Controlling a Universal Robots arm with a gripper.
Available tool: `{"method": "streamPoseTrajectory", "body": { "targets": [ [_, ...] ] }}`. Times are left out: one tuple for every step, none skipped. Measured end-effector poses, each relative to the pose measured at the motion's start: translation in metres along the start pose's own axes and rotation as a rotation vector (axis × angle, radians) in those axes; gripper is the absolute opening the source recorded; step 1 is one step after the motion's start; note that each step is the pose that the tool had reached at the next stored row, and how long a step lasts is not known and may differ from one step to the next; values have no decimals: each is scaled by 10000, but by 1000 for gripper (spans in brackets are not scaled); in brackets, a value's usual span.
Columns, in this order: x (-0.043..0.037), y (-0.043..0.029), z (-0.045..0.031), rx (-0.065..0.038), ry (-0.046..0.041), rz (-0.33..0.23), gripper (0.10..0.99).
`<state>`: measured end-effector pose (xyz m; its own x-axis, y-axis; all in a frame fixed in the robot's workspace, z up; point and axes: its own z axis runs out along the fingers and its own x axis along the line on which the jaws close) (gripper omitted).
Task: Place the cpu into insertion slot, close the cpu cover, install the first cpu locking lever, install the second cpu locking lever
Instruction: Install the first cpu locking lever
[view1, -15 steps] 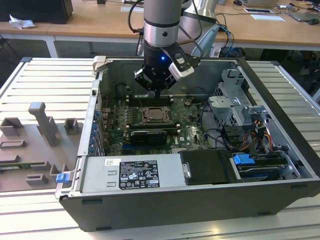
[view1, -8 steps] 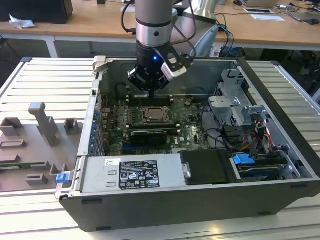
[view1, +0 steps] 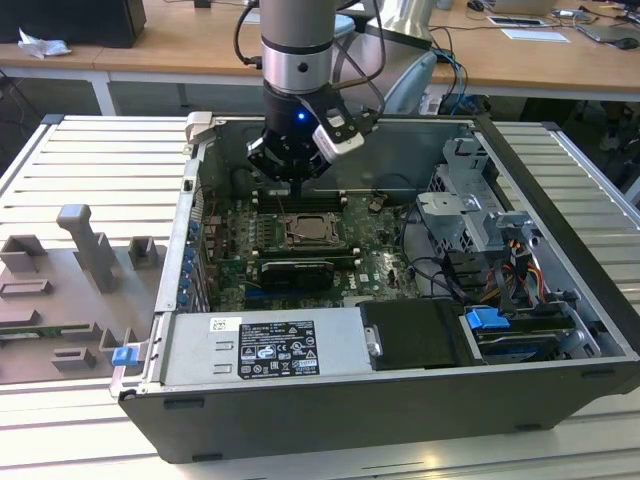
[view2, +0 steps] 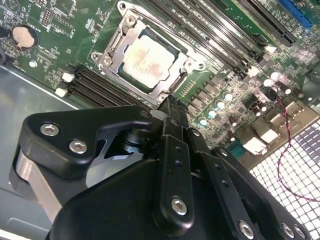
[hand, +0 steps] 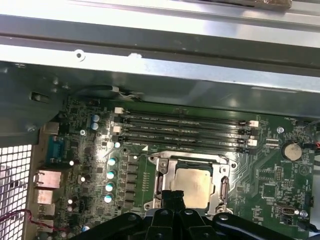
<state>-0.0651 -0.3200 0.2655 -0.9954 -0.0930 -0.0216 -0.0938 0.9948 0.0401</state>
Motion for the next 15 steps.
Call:
{"method": "streamPoseTrajectory", "body": {
  "targets": [
    [13,1,0,0,0,-1,106],
    [22,2,0,0,0,0,106],
    [35,3,-1,0,0,0,106],
    [49,4,-1,0,1,0,106],
    [76,7,-2,-4,0,0,106],
    [99,9,-2,-7,-1,1,106],
    [127,12,-3,-9,0,-1,106],
    [166,16,-3,-10,-1,-1,106],
    [191,19,-3,-10,-1,1,106],
    [217,22,-3,-10,-1,1,106],
    [240,25,-2,-10,-1,0,106],
    [274,31,-1,-10,0,0,106],
    [306,40,3,-12,-3,0,106],
    [327,47,3,-11,-2,1,106],
    [348,58,5,-10,-1,0,106]
  ]
}}
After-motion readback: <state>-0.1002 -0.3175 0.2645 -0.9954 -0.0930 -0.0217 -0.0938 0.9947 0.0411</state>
